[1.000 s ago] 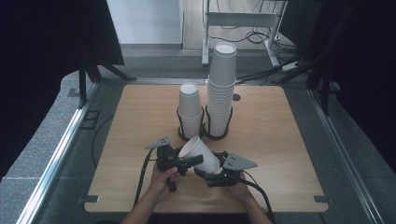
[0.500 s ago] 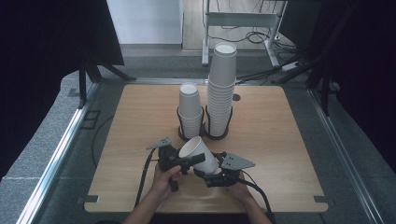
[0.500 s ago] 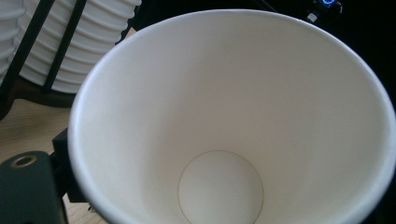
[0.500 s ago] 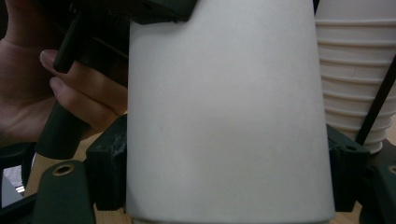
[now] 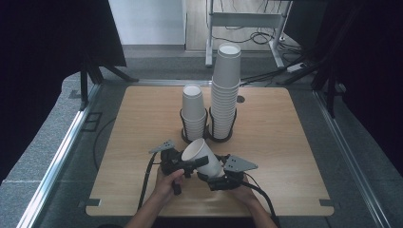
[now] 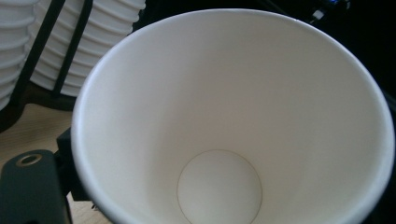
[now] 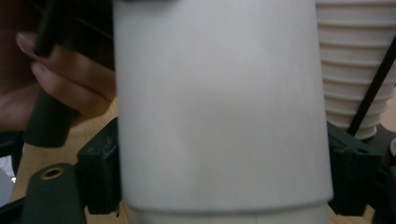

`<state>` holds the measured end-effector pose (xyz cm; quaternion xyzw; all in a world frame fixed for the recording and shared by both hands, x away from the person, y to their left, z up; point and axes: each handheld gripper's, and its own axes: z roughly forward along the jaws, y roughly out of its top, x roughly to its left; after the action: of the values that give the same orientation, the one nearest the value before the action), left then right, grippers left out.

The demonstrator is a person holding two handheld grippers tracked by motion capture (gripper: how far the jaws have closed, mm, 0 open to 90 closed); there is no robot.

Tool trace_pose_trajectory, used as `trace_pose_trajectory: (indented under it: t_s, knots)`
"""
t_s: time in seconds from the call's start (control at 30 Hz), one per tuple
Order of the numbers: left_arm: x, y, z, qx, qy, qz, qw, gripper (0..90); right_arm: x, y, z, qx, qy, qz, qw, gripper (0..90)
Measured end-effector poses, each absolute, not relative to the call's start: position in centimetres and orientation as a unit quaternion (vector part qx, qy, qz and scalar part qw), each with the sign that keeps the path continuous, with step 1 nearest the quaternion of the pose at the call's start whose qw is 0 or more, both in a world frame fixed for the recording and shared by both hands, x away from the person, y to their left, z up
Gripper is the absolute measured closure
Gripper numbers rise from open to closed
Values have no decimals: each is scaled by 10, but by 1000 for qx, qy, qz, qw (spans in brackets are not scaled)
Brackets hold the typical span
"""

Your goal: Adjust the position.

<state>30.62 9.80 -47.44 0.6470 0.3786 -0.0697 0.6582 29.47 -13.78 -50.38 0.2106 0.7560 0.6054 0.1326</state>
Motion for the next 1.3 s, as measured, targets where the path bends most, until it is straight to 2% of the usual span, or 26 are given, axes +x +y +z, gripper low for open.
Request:
trace_pose_trajectory:
  t_s: [0.4, 1.3]
  knots:
    - [300, 101, -463, 661, 367, -22, 654, 132, 297, -139, -504, 223, 766, 589, 130, 135]
    - [294, 123, -442, 659, 356, 29, 662, 133, 299, -138, -509, 234, 792, 544, 147, 132]
